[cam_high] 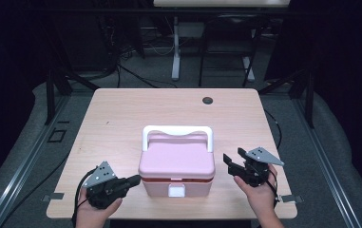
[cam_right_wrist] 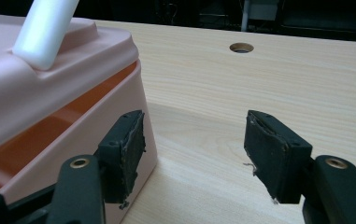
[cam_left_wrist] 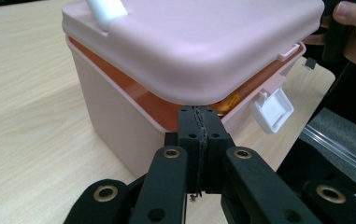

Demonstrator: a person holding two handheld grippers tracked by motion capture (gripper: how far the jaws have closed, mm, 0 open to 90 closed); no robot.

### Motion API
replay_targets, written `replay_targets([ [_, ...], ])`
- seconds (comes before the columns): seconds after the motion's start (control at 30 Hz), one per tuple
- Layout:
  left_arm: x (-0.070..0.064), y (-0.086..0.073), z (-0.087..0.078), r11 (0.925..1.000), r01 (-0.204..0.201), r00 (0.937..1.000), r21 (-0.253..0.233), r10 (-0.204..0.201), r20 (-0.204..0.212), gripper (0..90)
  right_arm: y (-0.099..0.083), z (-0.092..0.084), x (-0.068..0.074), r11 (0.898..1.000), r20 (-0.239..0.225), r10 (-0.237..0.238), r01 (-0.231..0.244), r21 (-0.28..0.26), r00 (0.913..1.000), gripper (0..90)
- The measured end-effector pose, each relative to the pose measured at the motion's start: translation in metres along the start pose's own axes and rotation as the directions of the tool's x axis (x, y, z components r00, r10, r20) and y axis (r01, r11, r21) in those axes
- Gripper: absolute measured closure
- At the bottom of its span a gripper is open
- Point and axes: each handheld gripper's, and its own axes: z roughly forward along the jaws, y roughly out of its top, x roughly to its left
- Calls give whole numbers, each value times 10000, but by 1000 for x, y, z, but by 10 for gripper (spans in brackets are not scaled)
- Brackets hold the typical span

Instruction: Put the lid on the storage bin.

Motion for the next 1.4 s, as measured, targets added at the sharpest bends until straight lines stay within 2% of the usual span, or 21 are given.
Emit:
replay_targets([
  [0.13, 2, -4, -4, 9997, 236, 9997, -60, -237, -89, 885, 1, -2, -2, 9999, 49, 40, -39, -126, 10000, 377],
  [0.33, 5, -5, -3, 9995, 289, 9994, -129, -291, -207, 883, 1, -2, -3, 9999, 63, 84, -83, -128, 9999, 378],
  [0.7, 20, -7, -5, 9980, 548, 9966, -323, -566, -593, 820, 0, -2, -3, 10000, 131, 13, -12, -79, 9999, 378],
  [0.87, 28, -11, -4, 9967, 661, 9921, -475, -708, -1037, 735, -1, -1, -4, 9999, 184, 114, -113, -63, 9998, 380],
  [1.07, 42, -16, -1, 9933, 997, 9816, -590, -1079, -1575, 593, -3, 0, -5, 9999, 177, 144, -145, 15, 9997, 380],
  [1.17, 49, -19, 0, 9932, 1014, 9800, -578, -1097, -1662, 569, -3, 0, -5, 9999, 176, 148, -148, 9, 9997, 380],
  [1.4, 58, -28, 6, 9960, 791, 9725, -403, -860, -2165, 503, -5, 2, -5, 9998, 69, 205, -206, 84, 9998, 380],
])
